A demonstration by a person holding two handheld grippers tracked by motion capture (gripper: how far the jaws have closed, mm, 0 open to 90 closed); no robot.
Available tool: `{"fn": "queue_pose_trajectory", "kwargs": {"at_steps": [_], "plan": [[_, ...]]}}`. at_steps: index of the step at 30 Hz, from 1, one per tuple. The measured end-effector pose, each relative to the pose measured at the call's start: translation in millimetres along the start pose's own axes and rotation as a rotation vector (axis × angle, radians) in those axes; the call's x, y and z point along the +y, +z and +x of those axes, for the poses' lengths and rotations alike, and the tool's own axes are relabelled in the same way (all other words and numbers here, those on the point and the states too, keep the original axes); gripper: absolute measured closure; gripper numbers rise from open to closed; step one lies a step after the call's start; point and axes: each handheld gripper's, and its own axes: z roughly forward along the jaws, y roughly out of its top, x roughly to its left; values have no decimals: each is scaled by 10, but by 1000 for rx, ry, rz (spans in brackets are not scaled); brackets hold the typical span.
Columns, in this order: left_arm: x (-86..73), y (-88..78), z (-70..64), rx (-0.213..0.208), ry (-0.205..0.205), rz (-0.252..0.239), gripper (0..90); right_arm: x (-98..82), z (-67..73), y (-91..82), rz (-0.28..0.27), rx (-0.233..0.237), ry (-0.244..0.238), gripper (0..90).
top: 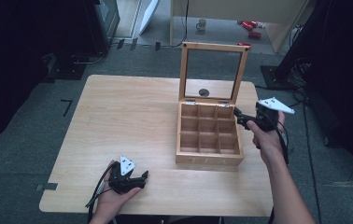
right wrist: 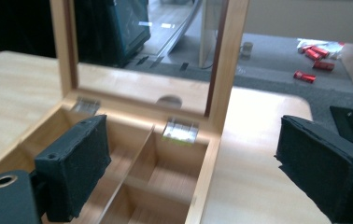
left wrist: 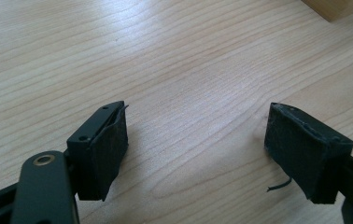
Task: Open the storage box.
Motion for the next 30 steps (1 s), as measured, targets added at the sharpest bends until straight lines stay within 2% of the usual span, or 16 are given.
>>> {"fn": "queue_pose_trajectory", "kwargs": {"at_steps": [3,4,5,6,7,10,11,13,24,26,27,28,30], "plan": [[-1,1,-2,-2,-6,-2,219,-163,56,-110,13,4,-12,93],[-1,1,-2,-2,-6,-2,219,-163,56,-110,13,4,-12,93],[-1,1,-1,-2,-5,-2,219,-264,86,-184,16,7,-17,93],[-1,1,-1,-2,-5,-2,219,-264,86,-184,16,7,-17,93],[-1,0,-1,-2,-3,-1,218,-360,104,-260,17,6,-20,93],[0,0,-2,-1,-3,0,218,-459,109,-332,18,2,-18,93],[-1,0,-3,-1,-2,0,219,-578,104,-409,22,-4,-16,94],[-1,1,-4,-2,-3,-2,219,-674,94,-467,30,-12,-15,93],[0,0,-5,-1,3,2,219,-1243,-107,-814,73,-49,71,93],[0,1,-5,-1,4,1,218,-1292,-110,-834,84,-52,76,93],[1,1,-6,0,3,2,218,-1392,-104,-859,106,-57,80,93],[1,1,-6,0,3,2,218,-1392,-104,-859,106,-57,80,93],[1,1,-6,0,3,1,218,-1529,-68,-878,142,-60,81,93]]}}
